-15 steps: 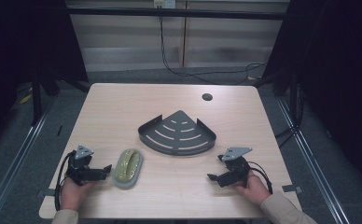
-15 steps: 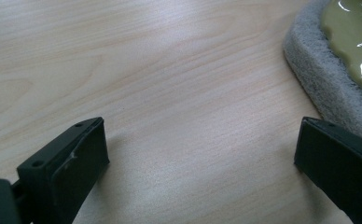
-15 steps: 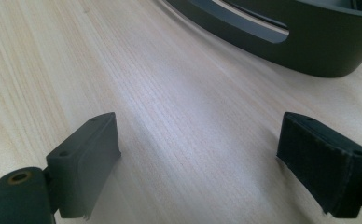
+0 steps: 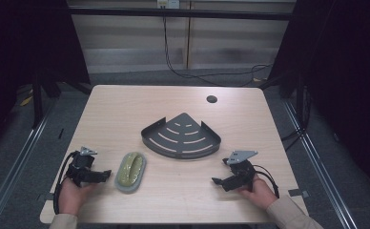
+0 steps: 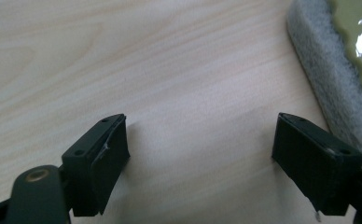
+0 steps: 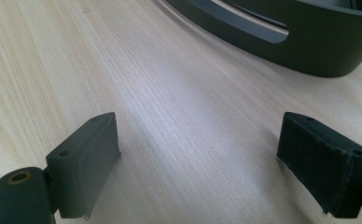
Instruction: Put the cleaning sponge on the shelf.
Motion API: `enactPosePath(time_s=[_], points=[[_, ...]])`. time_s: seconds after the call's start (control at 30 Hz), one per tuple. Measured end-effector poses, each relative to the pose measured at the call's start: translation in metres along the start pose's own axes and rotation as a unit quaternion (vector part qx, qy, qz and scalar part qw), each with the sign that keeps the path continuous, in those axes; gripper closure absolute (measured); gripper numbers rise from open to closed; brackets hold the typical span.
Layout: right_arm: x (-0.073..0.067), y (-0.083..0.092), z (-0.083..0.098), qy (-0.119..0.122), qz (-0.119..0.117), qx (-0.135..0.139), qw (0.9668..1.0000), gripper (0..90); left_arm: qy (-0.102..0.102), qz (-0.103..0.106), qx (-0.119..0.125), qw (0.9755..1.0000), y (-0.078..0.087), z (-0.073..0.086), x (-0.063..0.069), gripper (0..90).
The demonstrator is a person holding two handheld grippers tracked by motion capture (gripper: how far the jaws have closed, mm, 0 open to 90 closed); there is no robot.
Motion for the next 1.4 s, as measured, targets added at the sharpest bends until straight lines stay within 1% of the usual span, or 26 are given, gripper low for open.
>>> enactPosePath(time_s=[0.03,0.07,0.1,0.13,0.17,0.2,0.3,0.37,0.4,0.47,0.53,0.6,0.7,0.73,0.77,0.8,0.87,0.97,1.0,1.03,1.07,1.2,1.23,1.27,1.33,1.4], points=[[0.000,0.000,0.000,-0.001,0.000,-0.001,1.0000,12.1,-0.002,-0.001,-0.010,1.0000,0.001,-0.002,0.001,22.8],[0.000,0.000,0.000,-0.001,0.000,-0.001,1.0000,12.1,-0.002,-0.001,-0.010,1.0000,0.001,-0.002,0.001,24.0],[0.000,0.000,0.000,-0.001,0.000,-0.001,1.0000,12.1,-0.012,-0.004,-0.032,0.9994,0.002,-0.005,0.003,24.1],[0.000,0.000,0.000,-0.001,0.000,-0.001,1.0000,12.1,-0.012,-0.002,-0.043,0.9990,0.004,-0.009,0.006,24.2],[0.000,0.000,0.000,-0.001,0.000,-0.001,1.0000,12.1,-0.012,-0.002,-0.043,0.9990,0.004,-0.009,0.006,24.2],[0.000,0.000,0.000,-0.001,0.000,-0.001,1.0000,12.1,-0.007,-0.002,-0.044,0.9990,0.004,-0.010,0.007,24.2],[0.000,0.000,0.000,-0.001,0.001,-0.001,1.0000,12.1,0.013,0.014,-0.048,0.9987,0.010,-0.016,0.009,24.2],[0.000,0.000,0.000,-0.001,0.001,-0.001,1.0000,12.1,0.018,0.015,-0.058,0.9981,0.015,-0.022,0.011,25.3],[0.000,0.000,0.000,-0.002,0.001,-0.001,1.0000,12.1,0.016,0.012,-0.062,0.9979,0.018,-0.025,0.013,25.6],[0.000,0.000,0.000,-0.001,0.001,-0.001,1.0000,12.1,0.017,0.020,-0.070,0.9972,0.021,-0.030,0.016,26.1],[0.000,0.000,0.000,-0.002,0.001,-0.001,1.0000,12.1,0.021,0.023,-0.078,0.9964,0.023,-0.035,0.019,26.4],[0.000,0.000,0.000,-0.002,0.001,-0.001,1.0000,12.1,0.022,0.031,-0.097,0.9946,0.024,-0.041,0.021,27.1],[0.000,0.000,0.000,-0.001,0.001,-0.001,1.0000,12.1,0.022,0.034,-0.109,0.9932,0.025,-0.046,0.024,28.0],[0.000,0.000,0.000,-0.002,0.001,-0.001,1.0000,12.1,0.024,0.039,-0.106,0.9933,0.025,-0.048,0.026,28.1],[0.000,0.000,0.000,-0.001,0.001,-0.001,1.0000,12.1,0.022,0.044,-0.107,0.9930,0.026,-0.051,0.028,28.2],[0.000,0.000,0.000,-0.001,0.001,-0.001,1.0000,12.1,0.022,0.045,-0.104,0.9934,0.026,-0.052,0.030,28.2],[0.000,0.000,0.000,-0.002,0.001,-0.001,1.0000,12.1,0.012,0.053,-0.107,0.9928,0.028,-0.057,0.034,28.4],[0.000,0.000,0.000,-0.002,0.001,-0.001,1.0000,12.1,0.005,0.060,-0.106,0.9926,0.028,-0.061,0.040,28.9],[0.000,0.000,0.000,-0.001,0.001,-0.001,1.0000,12.1,0.002,0.064,-0.113,0.9916,0.029,-0.063,0.041,29.5],[0.000,0.000,0.000,-0.002,0.001,-0.001,1.0000,12.1,0.002,0.066,-0.114,0.9913,0.029,-0.065,0.043,30.4],[0.000,0.000,0.000,-0.002,0.001,-0.001,1.0000,12.1,0.008,0.070,-0.112,0.9912,0.029,-0.067,0.045,30.7],[0.000,0.000,0.000,-0.002,0.001,-0.001,1.0000,12.1,0.003,0.078,-0.118,0.9900,0.031,-0.075,0.050,33.3],[0.000,0.000,0.000,-0.001,0.001,-0.001,1.0000,12.1,0.006,0.083,-0.115,0.9899,0.031,-0.076,0.051,33.9],[0.000,0.000,0.000,-0.002,0.001,-0.001,1.0000,12.1,0.003,0.085,-0.117,0.9895,0.031,-0.078,0.053,34.2],[0.000,0.000,0.000,-0.002,0.001,-0.001,1.0000,12.1,0.005,0.088,-0.117,0.9892,0.031,-0.081,0.056,35.3],[0.000,0.000,0.000,-0.002,0.001,-0.001,1.0000,12.1,0.004,0.094,-0.123,0.9879,0.031,-0.085,0.059,35.5]])
Point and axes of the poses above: each handheld gripper's, and its own axes: y roughly backward along the jaws, z roughly out of its underside, x roughly to its right, the point moved 2 cm from there along -y, roughly forward along the jaws, and after that the axes turned 14 degrees about z, right-handed, at the moved point
